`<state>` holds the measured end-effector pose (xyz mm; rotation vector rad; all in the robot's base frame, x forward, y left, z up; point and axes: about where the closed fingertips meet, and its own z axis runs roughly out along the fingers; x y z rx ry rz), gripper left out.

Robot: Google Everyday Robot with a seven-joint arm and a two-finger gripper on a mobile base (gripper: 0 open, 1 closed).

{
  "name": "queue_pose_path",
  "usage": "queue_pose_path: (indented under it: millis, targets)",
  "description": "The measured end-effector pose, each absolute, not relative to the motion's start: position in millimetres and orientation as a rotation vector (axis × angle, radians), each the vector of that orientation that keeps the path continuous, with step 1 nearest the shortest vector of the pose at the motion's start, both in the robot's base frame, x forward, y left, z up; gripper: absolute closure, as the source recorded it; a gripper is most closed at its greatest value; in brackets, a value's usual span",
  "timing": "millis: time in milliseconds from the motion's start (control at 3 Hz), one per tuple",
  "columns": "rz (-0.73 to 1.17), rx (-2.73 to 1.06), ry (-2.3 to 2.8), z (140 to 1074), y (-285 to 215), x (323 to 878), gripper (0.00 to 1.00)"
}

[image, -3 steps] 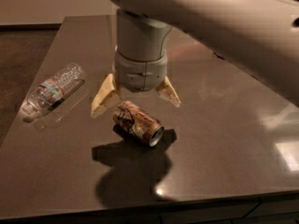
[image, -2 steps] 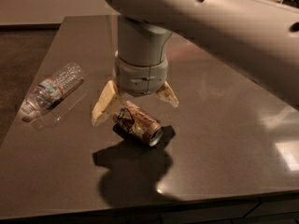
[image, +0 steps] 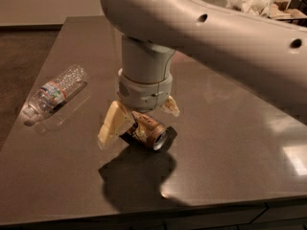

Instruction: Place orange can upright

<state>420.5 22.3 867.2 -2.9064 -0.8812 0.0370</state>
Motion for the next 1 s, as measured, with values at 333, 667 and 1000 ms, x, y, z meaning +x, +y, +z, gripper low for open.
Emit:
queue_pose_path:
  millis: [333, 667, 1000]
  targets:
    - [0.04, -2.896, -0.971, 856, 21, 418, 0.0]
    - [0.029, -2.895, -1.036, 850, 23, 420, 0.0]
    - [0.028, -2.902, -1.086, 845, 24, 422, 0.02]
